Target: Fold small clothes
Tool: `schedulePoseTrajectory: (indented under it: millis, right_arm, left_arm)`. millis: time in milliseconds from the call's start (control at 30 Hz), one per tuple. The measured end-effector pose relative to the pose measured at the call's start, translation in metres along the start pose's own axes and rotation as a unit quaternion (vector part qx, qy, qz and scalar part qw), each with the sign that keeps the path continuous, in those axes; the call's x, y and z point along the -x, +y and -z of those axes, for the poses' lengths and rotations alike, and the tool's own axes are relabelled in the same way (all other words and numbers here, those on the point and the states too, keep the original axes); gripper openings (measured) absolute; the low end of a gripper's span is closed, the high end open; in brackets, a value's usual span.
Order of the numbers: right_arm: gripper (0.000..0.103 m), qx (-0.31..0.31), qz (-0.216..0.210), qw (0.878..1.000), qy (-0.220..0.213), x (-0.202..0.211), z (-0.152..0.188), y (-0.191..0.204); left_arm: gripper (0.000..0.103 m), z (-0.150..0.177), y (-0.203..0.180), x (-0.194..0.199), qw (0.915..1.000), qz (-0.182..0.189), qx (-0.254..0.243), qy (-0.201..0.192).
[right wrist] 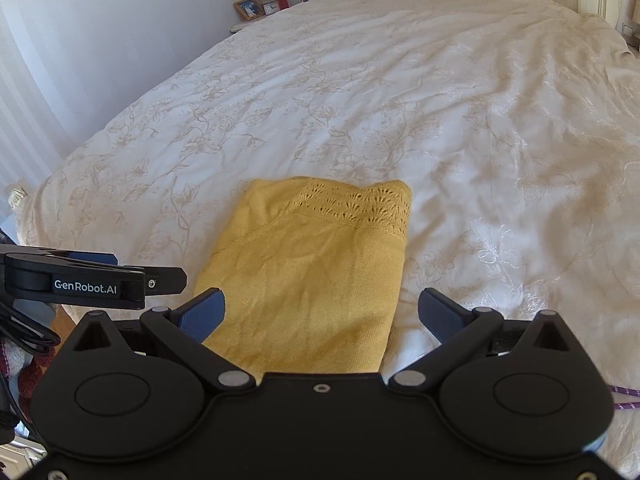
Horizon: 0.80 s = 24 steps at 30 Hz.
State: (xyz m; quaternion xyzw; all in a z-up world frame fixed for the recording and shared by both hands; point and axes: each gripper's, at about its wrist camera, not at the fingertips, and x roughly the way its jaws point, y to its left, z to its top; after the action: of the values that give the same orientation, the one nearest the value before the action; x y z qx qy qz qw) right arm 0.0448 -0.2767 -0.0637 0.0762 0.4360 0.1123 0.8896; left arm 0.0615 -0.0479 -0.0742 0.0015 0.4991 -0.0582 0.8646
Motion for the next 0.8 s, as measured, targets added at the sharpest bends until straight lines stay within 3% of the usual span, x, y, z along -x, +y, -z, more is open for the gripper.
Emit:
schedulePoseTrajectory:
  millis: [167, 467, 800]
  right_arm:
    - [0.102, -0.015, 0.027, 1.000, -0.001, 0.011, 0.006, 0.010]
    - [0.102, -0.035, 0.038, 0.999, 0.004, 0.029, 0.022, 0.017]
    - [0.102, -0.054, 0.047, 0.997, 0.012, 0.045, 0.035, 0.017]
  left_arm:
    - [0.101, 0.008, 0.002, 0.015, 0.9998, -0.019, -0.004, -0.007]
    - [0.101, 0.028, 0.002, 0.035, 0.9975, -0.070, -0.009, -0.006]
    - [0.101, 0.041, -0.005, 0.053, 0.9972, -0.071, -0.018, -0.014]
